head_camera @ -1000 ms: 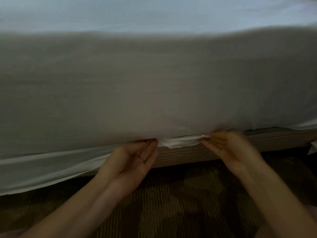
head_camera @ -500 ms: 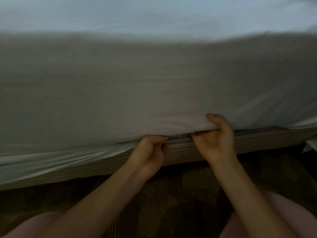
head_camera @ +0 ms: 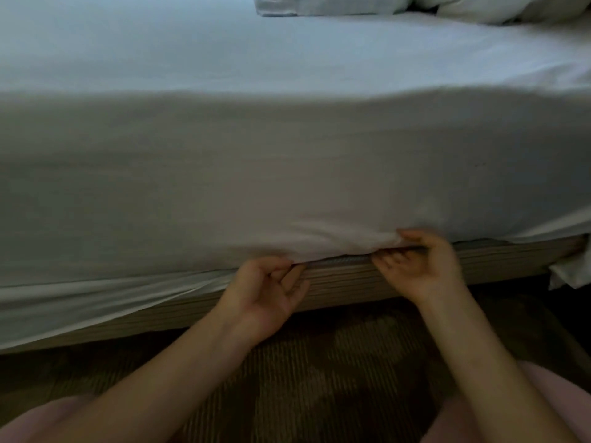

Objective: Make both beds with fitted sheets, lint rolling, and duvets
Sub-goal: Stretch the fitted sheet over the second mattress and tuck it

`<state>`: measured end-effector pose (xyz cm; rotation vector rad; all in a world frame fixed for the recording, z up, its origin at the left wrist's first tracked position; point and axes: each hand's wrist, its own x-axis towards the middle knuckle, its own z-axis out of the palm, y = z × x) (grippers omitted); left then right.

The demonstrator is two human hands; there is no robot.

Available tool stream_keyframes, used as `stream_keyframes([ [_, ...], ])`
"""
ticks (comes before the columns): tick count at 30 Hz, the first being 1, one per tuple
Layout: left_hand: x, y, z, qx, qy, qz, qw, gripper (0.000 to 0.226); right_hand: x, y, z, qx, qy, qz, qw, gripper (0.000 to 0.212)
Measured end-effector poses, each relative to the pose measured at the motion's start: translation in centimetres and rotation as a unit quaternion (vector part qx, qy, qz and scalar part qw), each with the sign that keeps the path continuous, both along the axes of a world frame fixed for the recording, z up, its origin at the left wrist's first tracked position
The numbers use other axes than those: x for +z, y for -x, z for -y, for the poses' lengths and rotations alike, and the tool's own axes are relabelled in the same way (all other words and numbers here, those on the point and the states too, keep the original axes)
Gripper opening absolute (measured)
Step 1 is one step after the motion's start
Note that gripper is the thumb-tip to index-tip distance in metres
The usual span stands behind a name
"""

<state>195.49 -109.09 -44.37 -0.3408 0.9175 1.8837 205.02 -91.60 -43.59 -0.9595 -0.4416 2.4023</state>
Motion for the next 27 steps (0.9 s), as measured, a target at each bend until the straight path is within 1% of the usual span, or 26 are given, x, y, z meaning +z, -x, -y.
stream_keyframes([
  [2, -0.3, 0.0, 0.0, -0.001, 0.000, -0.006, 1.000, 0.025, 0.1, -0.4, 0.0, -0.043, 0.028, -0.016, 0.999, 0.043],
  [3, -0.5, 0.0, -0.2, 0.000, -0.001, -0.010, 1.000, 0.026, 0.1, -0.4, 0.2, -0.052, 0.031, -0.027, 0.998, 0.043],
  [5, -0.8, 0.0, -0.6, 0.002, -0.010, -0.024, 1.000, 0.029, -0.3, -0.3, 0.8, -0.062, 0.027, -0.050, 0.996, 0.054],
  [6, -1.0, -0.1, -0.8, 0.001, -0.016, -0.032, 0.999, 0.031, -0.5, -0.3, 1.0, -0.063, 0.026, -0.059, 0.996, 0.057],
  [10, -1.8, -0.4, -2.0, -0.013, -0.038, -0.045, 0.998, 0.037, -1.4, 0.2, 1.3, -0.055, 0.028, -0.105, 0.993, 0.052],
  [13, -2.1, 0.1, -3.2, -0.024, -0.056, -0.038, 0.997, 0.035, -2.0, 1.5, 1.3, -0.041, 0.015, -0.148, 0.988, 0.057],
  [16, -2.2, 0.7, -4.2, -0.019, -0.069, -0.032, 0.997, 0.040, -2.1, 2.9, 1.2, -0.037, -0.009, -0.196, 0.980, 0.061],
  [18, -2.2, 0.7, -4.6, -0.012, -0.071, -0.033, 0.997, 0.042, -2.0, 3.3, 1.2, -0.041, -0.011, -0.209, 0.977, 0.061],
  [21, -2.1, 0.4, -4.8, -0.006, -0.059, -0.034, 0.998, 0.042, -1.8, 3.2, 1.3, -0.046, -0.005, -0.205, 0.978, 0.065],
  [23, -1.9, 0.2, -4.9, 0.000, -0.041, -0.034, 0.999, 0.042, -1.7, 3.2, 1.7, -0.056, -0.007, -0.187, 0.981, 0.066],
  [27, -1.3, -0.1, -4.9, 0.013, 0.033, -0.029, 0.999, 0.038, -1.1, 3.4, 3.0, -0.091, -0.039, -0.111, 0.989, 0.061],
])
